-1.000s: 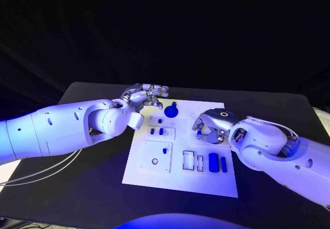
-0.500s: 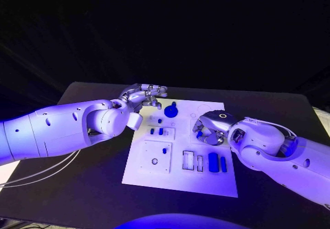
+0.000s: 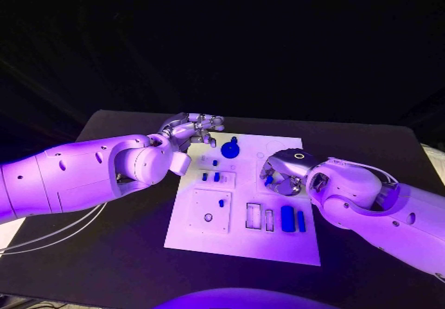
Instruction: Assemble the parts on the task board
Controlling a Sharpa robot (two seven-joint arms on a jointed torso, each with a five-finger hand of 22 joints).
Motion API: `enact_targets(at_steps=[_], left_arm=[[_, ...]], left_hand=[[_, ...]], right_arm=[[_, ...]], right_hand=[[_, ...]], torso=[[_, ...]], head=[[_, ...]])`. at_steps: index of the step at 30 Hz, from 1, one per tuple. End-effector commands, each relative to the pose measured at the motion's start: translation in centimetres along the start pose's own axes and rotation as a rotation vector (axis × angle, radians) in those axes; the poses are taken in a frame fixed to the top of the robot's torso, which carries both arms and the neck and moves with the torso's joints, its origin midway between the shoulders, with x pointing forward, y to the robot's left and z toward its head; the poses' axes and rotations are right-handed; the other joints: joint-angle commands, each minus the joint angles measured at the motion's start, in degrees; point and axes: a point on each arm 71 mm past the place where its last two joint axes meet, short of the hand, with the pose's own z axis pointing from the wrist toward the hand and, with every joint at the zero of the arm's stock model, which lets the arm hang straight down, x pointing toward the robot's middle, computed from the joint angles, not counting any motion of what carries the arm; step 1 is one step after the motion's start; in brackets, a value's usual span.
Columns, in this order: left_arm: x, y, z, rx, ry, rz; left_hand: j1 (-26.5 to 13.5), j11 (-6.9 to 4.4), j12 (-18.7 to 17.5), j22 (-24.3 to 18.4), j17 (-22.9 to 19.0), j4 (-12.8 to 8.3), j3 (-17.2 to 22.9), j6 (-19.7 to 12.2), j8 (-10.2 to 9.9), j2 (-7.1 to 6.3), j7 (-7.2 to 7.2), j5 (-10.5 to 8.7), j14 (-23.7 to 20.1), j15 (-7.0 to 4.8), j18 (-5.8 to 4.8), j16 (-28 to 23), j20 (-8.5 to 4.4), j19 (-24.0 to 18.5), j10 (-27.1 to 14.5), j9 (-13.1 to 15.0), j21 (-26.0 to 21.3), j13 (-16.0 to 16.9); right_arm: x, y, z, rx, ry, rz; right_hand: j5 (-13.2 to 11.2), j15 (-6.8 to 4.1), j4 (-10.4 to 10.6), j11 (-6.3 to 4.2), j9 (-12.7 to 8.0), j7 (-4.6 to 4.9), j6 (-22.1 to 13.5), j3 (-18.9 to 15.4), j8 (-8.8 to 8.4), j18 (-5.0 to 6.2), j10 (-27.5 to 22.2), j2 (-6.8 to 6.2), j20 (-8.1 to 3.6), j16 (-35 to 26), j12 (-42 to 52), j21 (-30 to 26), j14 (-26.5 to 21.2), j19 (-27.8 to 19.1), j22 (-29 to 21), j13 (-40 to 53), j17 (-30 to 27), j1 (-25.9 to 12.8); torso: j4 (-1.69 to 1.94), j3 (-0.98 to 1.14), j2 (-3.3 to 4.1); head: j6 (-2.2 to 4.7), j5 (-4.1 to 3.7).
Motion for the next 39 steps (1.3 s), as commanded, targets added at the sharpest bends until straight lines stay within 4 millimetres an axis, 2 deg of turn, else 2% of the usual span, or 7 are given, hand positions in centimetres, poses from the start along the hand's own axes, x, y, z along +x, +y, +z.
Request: enact_targets(at_steps=[1, 12, 15, 21, 34, 39], left_arm=[[0.21, -0.07, 0.00, 0.005, 0.022, -0.002], [0.13, -0.06, -0.05, 0.003, 0.020, -0.001], [0.11, -0.06, -0.06, 0.002, 0.020, -0.001], [0.09, -0.06, -0.07, 0.001, 0.020, -0.001], [0.06, -0.06, -0.06, 0.001, 0.020, -0.001], [0.05, -0.05, -0.06, 0.000, 0.020, -0.001]], left_hand=[[0.2, 0.05, 0.3, -0.1, -0.1, -0.1, 0.0, -0.5, 0.4, 0.08, -0.10, 0.10, -0.4, -0.04, 0.63, 0.4, 0.28, 0.0, -0.3, -0.1, -0.3, 0.1], [0.2, 0.05, 0.3, -0.1, -0.1, -0.1, 0.0, -0.5, 0.4, 0.08, -0.10, 0.10, -0.4, -0.04, 0.63, 0.4, 0.28, 0.0, -0.3, -0.1, -0.3, 0.1], [0.2, 0.05, 0.3, -0.1, -0.1, -0.1, 0.0, -0.5, 0.4, 0.08, -0.10, 0.10, -0.4, -0.04, 0.63, 0.4, 0.28, 0.0, -0.3, -0.1, -0.3, 0.1], [0.2, 0.05, 0.3, -0.1, -0.1, -0.1, 0.0, -0.5, 0.4, 0.08, -0.10, 0.10, -0.4, -0.04, 0.63, 0.4, 0.28, 0.0, -0.3, -0.1, -0.3, 0.1], [0.2, 0.05, 0.3, -0.1, -0.1, -0.1, 0.0, -0.5, 0.4, 0.08, -0.10, 0.10, -0.4, -0.04, 0.63, 0.4, 0.28, 0.0, -0.3, -0.1, -0.3, 0.1], [0.2, 0.05, 0.3, -0.1, -0.1, -0.1, 0.0, -0.5, 0.4, 0.08, -0.10, 0.10, -0.4, -0.04, 0.63, 0.4, 0.28, 0.0, -0.3, -0.1, -0.3, 0.1]], right_arm=[[0.02, -0.06, -0.02, 0.007, -0.001, -0.015], [-0.04, -0.15, -0.16, 0.011, -0.008, -0.018], [-0.05, -0.13, -0.20, 0.010, -0.010, -0.018], [-0.12, -0.06, -0.30, 0.007, -0.018, -0.016], [-0.15, 0.12, -0.52, 0.000, -0.026, -0.013], [-0.08, 0.00, -0.57, 0.006, -0.020, -0.015]], right_hand=[[-0.4, -0.15, 0.0, -0.04, 0.1, -0.07, 0.6, 0.5, 0.36, 0.07, 0.7, 0.46, -0.18, 0.0, 0.5, -0.1, 0.4, -0.1, 0.2, 0.1, 0.1, 0.4], [-0.4, -0.24, 0.0, -0.17, 0.1, -0.09, 0.8, 0.6, 0.36, 0.04, 1.3, 0.45, -0.28, 0.2, 0.6, 0.0, 0.4, 0.0, 0.3, 0.1, 0.3, 0.5], [-0.4, -0.26, 0.0, -0.14, 0.1, -0.07, 0.7, 0.5, 0.28, 0.05, 1.3, 0.16, -0.32, 0.1, 0.5, 0.0, 0.4, 0.0, 0.3, 0.1, 0.2, 0.4], [-0.5, -0.15, 0.5, 0.09, -0.1, -0.08, 0.1, -0.4, -0.15, 0.08, 0.2, -1.21, -0.32, -0.1, -0.3, -0.3, 0.3, -0.1, -0.2, -0.1, -0.2, -0.9], [-0.5, -0.13, 0.6, 0.11, -0.1, -0.07, 0.1, -0.5, -0.16, 0.10, -0.1, -1.33, -0.31, -0.2, -0.4, -0.4, 0.3, -0.1, -0.3, -0.1, -0.3, -0.9], [-0.4, -0.18, 0.6, 0.02, -0.1, -0.06, 0.3, -0.4, -0.05, 0.09, 0.3, -1.00, -0.32, -0.1, -0.2, -0.4, 0.3, -0.1, -0.2, 0.0, -0.3, -0.7]], torso=[[0.08, -0.04, 0.01], [0.19, -0.06, 0.07], [0.22, -0.08, 0.07], [0.31, -0.07, 0.06], [0.42, -0.09, 0.10], [0.49, -0.12, 0.06]], head=[[-0.03, -0.10], [-0.05, -0.33], [-0.04, -0.38], [-0.12, -0.48], [-0.17, -0.65], [-0.17, -0.77]])
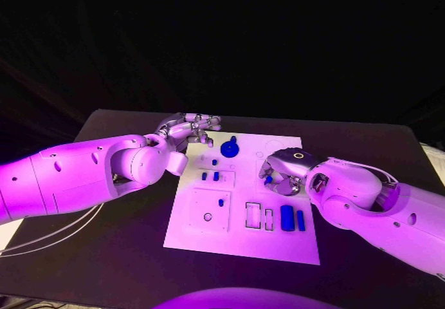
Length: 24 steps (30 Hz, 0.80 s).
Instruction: Assemble the parts on the task board
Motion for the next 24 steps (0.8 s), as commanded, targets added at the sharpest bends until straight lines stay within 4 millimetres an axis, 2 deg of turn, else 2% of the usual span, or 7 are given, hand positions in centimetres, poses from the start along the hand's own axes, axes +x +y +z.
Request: enact_targets(at_steps=[1, 5, 8, 11, 18, 24], left_arm=[[0.21, -0.06, 0.01, 0.005, 0.022, -0.002], [0.20, -0.07, 0.00, 0.006, 0.021, -0.002], [0.19, -0.07, -0.01, 0.006, 0.021, -0.002], [0.19, -0.07, -0.01, 0.005, 0.021, -0.002], [0.17, -0.07, -0.01, 0.005, 0.021, -0.002], [0.17, -0.07, -0.02, 0.005, 0.022, -0.002]], left_hand=[[0.2, 0.05, 0.3, -0.1, -0.1, -0.1, 0.0, -0.5, 0.4, 0.08, -0.10, 0.10, -0.4, -0.04, 0.63, 0.4, 0.28, 0.0, -0.3, -0.1, -0.3, 0.1], [0.2, 0.05, 0.3, -0.1, -0.1, -0.1, 0.0, -0.5, 0.4, 0.08, -0.10, 0.10, -0.4, -0.04, 0.63, 0.4, 0.28, 0.0, -0.3, -0.1, -0.3, 0.1], [0.2, 0.05, 0.3, -0.1, -0.1, -0.1, 0.0, -0.5, 0.4, 0.08, -0.10, 0.10, -0.4, -0.04, 0.63, 0.4, 0.28, 0.0, -0.3, -0.1, -0.3, 0.1], [0.2, 0.05, 0.3, -0.1, -0.1, -0.1, 0.0, -0.5, 0.4, 0.08, -0.10, 0.10, -0.4, -0.04, 0.63, 0.4, 0.28, 0.0, -0.3, -0.1, -0.3, 0.1], [0.2, 0.05, 0.3, -0.1, -0.1, -0.1, 0.0, -0.5, 0.4, 0.08, -0.10, 0.10, -0.4, -0.04, 0.63, 0.4, 0.28, 0.0, -0.3, -0.1, -0.3, 0.1], [0.2, 0.06, 0.3, -0.1, -0.1, -0.1, -0.1, -0.5, 0.4, 0.12, -0.10, 0.10, -0.4, -0.03, 0.62, 0.4, 0.29, 0.1, -0.4, -0.1, -0.4, 0.1]], right_arm=[[0.02, -0.10, -0.06, 0.009, -0.002, -0.013], [0.07, -0.24, -0.12, 0.016, 0.004, -0.018], [0.05, -0.27, -0.14, 0.018, 0.000, -0.020], [0.00, -0.28, -0.16, 0.019, -0.008, -0.020], [-0.06, -0.22, -0.23, 0.014, -0.021, -0.019], [-0.04, -0.22, -0.30, 0.011, -0.020, -0.017]], right_hand=[[-0.2, -0.18, 0.1, 0.05, 0.0, -0.06, -0.1, -0.2, -0.06, 0.09, -0.1, -0.16, -0.32, -0.1, -0.1, -0.1, 0.3, -0.1, 0.0, 0.1, 0.0, 0.1], [-0.3, -0.15, 0.1, 0.14, -0.1, -0.08, -0.2, -0.5, -0.11, 0.12, -0.5, -0.64, -0.34, -0.2, -0.3, -0.3, 0.3, -0.1, -0.2, 0.0, -0.1, 0.1], [-0.1, 0.00, 0.3, 0.36, -0.1, -0.19, -0.5, -1.6, -0.17, 0.32, -2.7, -1.38, -0.26, -0.8, -0.6, -1.2, 0.0, -0.5, -1.4, -0.1, -1.0, -0.2], [-0.1, 0.10, 0.5, 0.58, -0.2, -0.21, -0.7, -2.8, -0.19, 0.41, -4.7, -1.53, -0.13, -1.2, -0.5, -1.8, -0.2, -0.7, -2.1, -0.1, -1.5, -0.1], [-0.1, 0.09, 0.6, 0.63, -0.2, -0.19, -0.7, -3.3, -0.17, 0.45, -5.2, -1.47, -0.09, -1.2, -0.4, -2.0, -0.2, -0.8, -2.3, 0.0, -1.6, 0.0], [0.0, -0.18, 0.9, 0.21, -0.1, -0.09, 0.0, -3.6, 0.11, 0.39, -3.1, -0.51, -0.24, -1.2, 1.1, -1.7, -0.2, -0.5, -1.9, 0.4, -1.6, 0.6]], torso=[[0.09, -0.03, -0.01], [0.10, -0.03, 0.01], [0.09, -0.03, 0.00], [0.10, -0.03, 0.01], [0.18, -0.04, 0.03], [0.21, -0.06, 0.03]], head=[[-0.06, -0.11], [-0.06, -0.10], [-0.06, -0.12], [-0.07, -0.14], [-0.06, -0.22], [-0.07, -0.23]])
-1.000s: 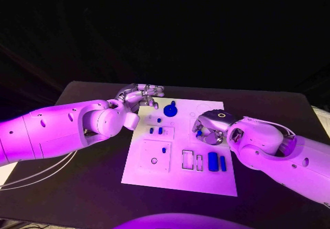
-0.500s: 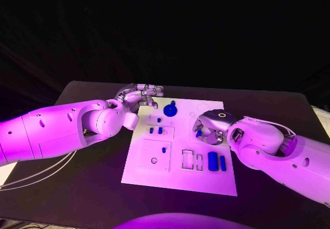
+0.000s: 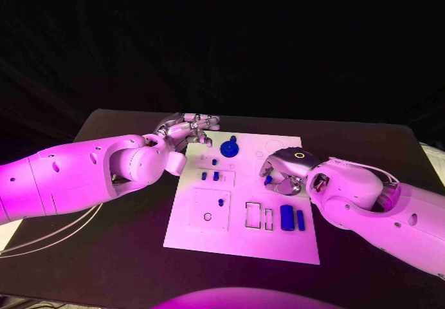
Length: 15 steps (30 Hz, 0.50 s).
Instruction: Assemble the parts on the task board
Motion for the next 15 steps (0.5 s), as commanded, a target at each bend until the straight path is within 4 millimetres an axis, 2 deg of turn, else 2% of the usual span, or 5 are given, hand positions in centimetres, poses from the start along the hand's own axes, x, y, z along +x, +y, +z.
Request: enact_targets(at_steps=[1, 9, 15], left_arm=[[0.21, -0.07, 0.00, 0.006, 0.022, -0.002], [0.20, -0.07, 0.01, 0.006, 0.022, -0.002], [0.17, -0.07, 0.00, 0.006, 0.021, -0.002]], left_hand=[[0.3, 0.07, 0.5, -0.1, -0.1, -0.2, -0.1, -0.5, 0.4, 0.21, -0.10, 0.10, -0.5, -0.02, 0.62, 0.4, 0.30, 0.1, -0.5, -0.1, -0.4, 0.1], [0.3, 0.07, 0.5, -0.1, -0.1, -0.2, -0.1, -0.5, 0.4, 0.21, -0.10, 0.10, -0.5, -0.02, 0.62, 0.4, 0.30, 0.1, -0.5, -0.1, -0.4, 0.1], [0.3, 0.07, 0.5, -0.1, -0.1, -0.2, -0.1, -0.5, 0.4, 0.21, -0.10, 0.10, -0.5, -0.02, 0.62, 0.4, 0.30, 0.1, -0.5, -0.1, -0.4, 0.1]], right_arm=[[-0.06, 0.00, -0.05, 0.001, -0.011, -0.010], [0.00, -0.09, -0.17, 0.004, -0.007, -0.010], [0.07, -0.22, -0.28, 0.009, -0.003, -0.011]], right_hand=[[0.0, -0.25, 0.3, -0.22, 0.1, 0.09, 0.4, -0.2, 0.17, 0.34, 1.8, 0.53, -0.19, 0.0, 0.9, 0.1, -0.1, 0.2, 0.6, 0.3, 0.4, 0.8], [0.1, -0.68, 0.3, -0.83, 0.2, -0.13, 1.2, 0.8, 0.27, -0.01, 5.0, 1.42, -0.61, 1.4, 2.1, 1.6, 0.4, 1.0, 2.5, 0.6, 2.1, 1.6], [0.2, -0.83, 0.2, -1.02, 0.2, -0.20, 1.4, 1.4, 0.25, -0.11, 5.9, 1.54, -0.79, 1.7, 2.1, 2.1, 0.5, 1.2, 3.1, 0.7, 2.4, 1.9]], torso=[[0.03, -0.01, 0.00], [0.09, 0.00, 0.02], [0.06, 0.01, 0.05]], head=[[0.00, 0.00], [-0.06, -0.22], [-0.14, -0.24]])
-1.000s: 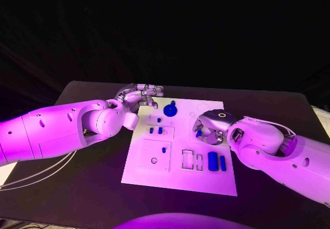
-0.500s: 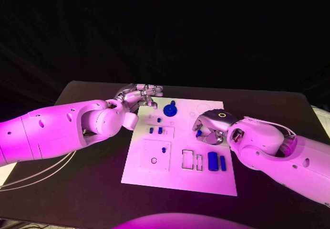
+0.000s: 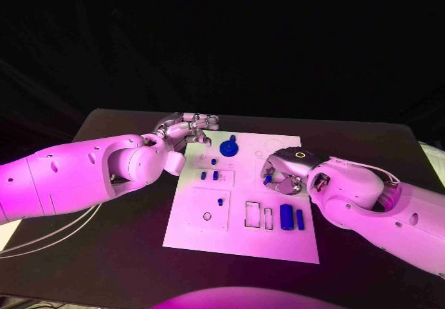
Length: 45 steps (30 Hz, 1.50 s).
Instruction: Assemble the parts on the task board
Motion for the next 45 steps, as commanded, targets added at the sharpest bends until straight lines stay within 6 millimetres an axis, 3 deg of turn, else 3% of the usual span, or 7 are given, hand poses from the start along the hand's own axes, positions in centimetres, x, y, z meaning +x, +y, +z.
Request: enact_targets(at_steps=[1, 8, 12, 17, 31, 45], left_arm=[[0.2, -0.1, 0.0, 0.006, 0.021, -0.002], [0.2, -0.1, 0.0, 0.005, 0.021, -0.002], [0.2, -0.1, 0.0, 0.005, 0.020, -0.001], [0.2, -0.1, 0.0, 0.005, 0.020, -0.002], [0.1, -0.1, 0.0, 0.005, 0.019, -0.001], [0.2, -0.1, 0.0, 0.006, 0.019, -0.001]], left_hand=[[0.3, 0.07, 0.2, -0.1, -0.1, -0.2, -0.1, -0.3, 0.2, 0.21, 0.09, 0.10, -0.5, -0.02, 0.61, 0.2, 0.30, 0.1, -0.5, -0.1, -0.2, 0.1], [0.3, 0.07, 0.2, -0.1, -0.1, -0.2, -0.1, -0.3, 0.2, 0.21, 0.09, 0.10, -0.5, -0.02, 0.61, 0.2, 0.30, 0.1, -0.5, -0.1, -0.2, 0.1], [0.3, 0.07, 0.2, -0.1, -0.1, -0.2, -0.1, -0.3, 0.2, 0.21, 0.09, 0.10, -0.5, -0.02, 0.61, 0.2, 0.30, 0.1, -0.5, -0.1, -0.2, 0.1], [0.3, 0.06, 0.3, -0.1, -0.1, -0.2, -0.1, -0.4, 0.2, 0.30, 0.08, 0.10, -0.5, -0.02, 0.62, 0.2, 0.30, 0.1, -0.6, -0.1, -0.2, 0.1], [0.3, 0.06, 0.3, -0.1, -0.1, -0.2, -0.1, -0.4, 0.2, 0.30, 0.08, 0.10, -0.5, -0.02, 0.62, 0.2, 0.30, 0.1, -0.6, -0.1, -0.2, 0.1], [0.4, 0.05, 0.4, -0.1, -0.1, -0.2, 0.0, -0.4, 0.3, 0.38, 0.08, 0.11, -0.5, -0.03, 0.62, 0.2, 0.29, 0.1, -0.6, -0.1, -0.3, 0.1]], right_arm=[[0.0, 0.0, -0.1, 0.005, -0.002, -0.011], [0.0, 0.1, -0.1, 0.003, -0.005, -0.010], [-0.2, 0.2, -0.1, 0.000, -0.033, -0.006], [-0.6, 0.4, -0.3, -0.014, -0.084, 0.007], [-1.5, 0.7, -1.5, -0.019, -0.124, 0.072], [-3.5, 5.6, -2.6, -0.153, -0.178, 0.156]], right_hand=[[0.2, -0.41, 0.0, -0.08, 0.1, -0.09, 0.4, 0.4, 0.24, -0.12, 0.5, 0.22, 0.04, 0.4, 0.2, 0.5, 0.5, 0.4, 0.2, 0.1, 0.1, 0.6], [0.2, -0.54, -0.1, -0.20, 0.1, -0.13, 0.6, 1.0, 0.26, -0.22, 1.0, 0.52, -0.07, 0.7, 0.1, 0.9, 0.6, 0.5, 0.7, 0.1, 0.5, 1.0], [-2.1, -1.07, -0.9, -0.67, 0.4, -0.30, 2.2, 2.9, 0.95, -0.76, 3.3, 2.21, -0.28, 1.7, 0.6, 3.1, 0.8, 1.3, 3.7, 0.4, 1.6, 2.8], [-2.3, -1.47, -2.0, -1.24, 1.0, -0.47, 4.2, 4.4, 1.91, -1.52, 5.6, 3.38, -0.55, 2.4, 1.1, 6.1, 0.9, 2.4, 8.0, 1.0, 2.5, 4.4], [-2.3, -1.48, -2.3, -1.25, 1.1, -0.43, 4.4, 4.5, 1.99, -1.65, 6.0, 3.19, -0.68, 2.4, 0.9, 6.7, 0.9, 2.5, 8.8, 1.1, 2.4, 4.3], [-2.1, -1.49, -2.6, -1.25, 1.2, -0.38, 4.5, 4.8, 2.02, -1.71, 6.1, 3.17, -0.77, 2.6, 0.7, 7.1, 0.9, 2.6, 9.2, 1.2, 2.6, 4.4]], torso=[[0.00, 0.01, 0.04], [0.06, -0.02, 0.00], [0.09, -0.04, -0.01], [0.09, -0.03, 0.01], [0.10, -0.09, -0.01], [0.16, -0.11, 0.06]], head=[[-0.03, -0.01], [-0.05, -0.09], [-0.07, -0.12], [-0.03, -0.24], [0.22, -0.36], [0.12, 0.36]])
